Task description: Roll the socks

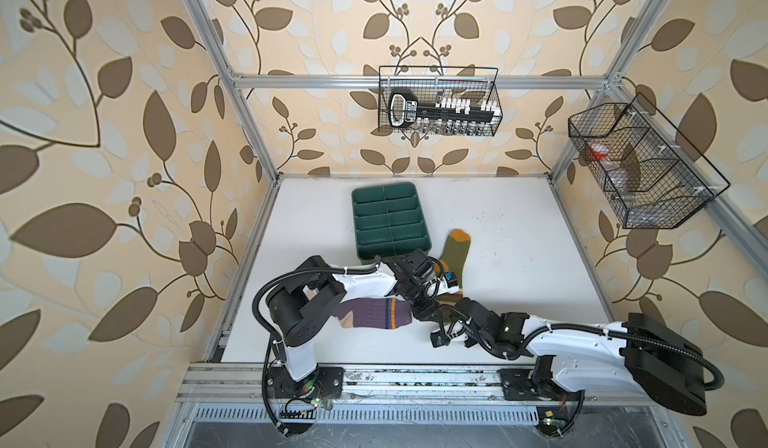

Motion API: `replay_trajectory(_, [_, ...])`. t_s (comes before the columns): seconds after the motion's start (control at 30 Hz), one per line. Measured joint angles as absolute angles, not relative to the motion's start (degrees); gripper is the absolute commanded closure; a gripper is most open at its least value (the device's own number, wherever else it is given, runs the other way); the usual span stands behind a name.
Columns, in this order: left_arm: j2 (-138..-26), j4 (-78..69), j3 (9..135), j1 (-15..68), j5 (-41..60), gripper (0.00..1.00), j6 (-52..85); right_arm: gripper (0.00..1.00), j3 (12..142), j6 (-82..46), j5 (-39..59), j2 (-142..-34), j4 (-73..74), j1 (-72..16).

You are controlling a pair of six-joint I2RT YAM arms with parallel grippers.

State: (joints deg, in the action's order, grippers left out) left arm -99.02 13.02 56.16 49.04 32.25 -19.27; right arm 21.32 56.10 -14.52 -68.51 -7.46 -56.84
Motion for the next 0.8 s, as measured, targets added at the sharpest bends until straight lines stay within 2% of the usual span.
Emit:
replay_trajectory(0.2, [-79.53,7.73,49.30,48.69,23.64,0.36,-19.55,1.00,26.41,53.98,-3.05,-69.97,-16.64,-50.63])
replay_trajectory(0.4, [-53.74,2.26,40.53,48.66,10.41,0.36,-25.67,1.00,37.56,52.66,9.39,-80.20,-28.45,-44.56])
replay_trajectory(0.53, [-41.01,4.95,38.89,48.69,7.18,0.37,-34.00,1.00,42.65,52.47,16.88,-85.80,-35.00,-39.86])
replay_trajectory(0.67, [-36.77,10.70,39.70,51.27,5.72,0.36,-41.91,1.00,47.13,52.51,22.61,-91.55,-40.60,-35.75])
replay_trajectory(0.8, [-41.34,13.39,39.00,63.33,-2.39,0.35,-50.59,1.00,52.03,52.82,26.70,-97.60,-46.17,-32.64])
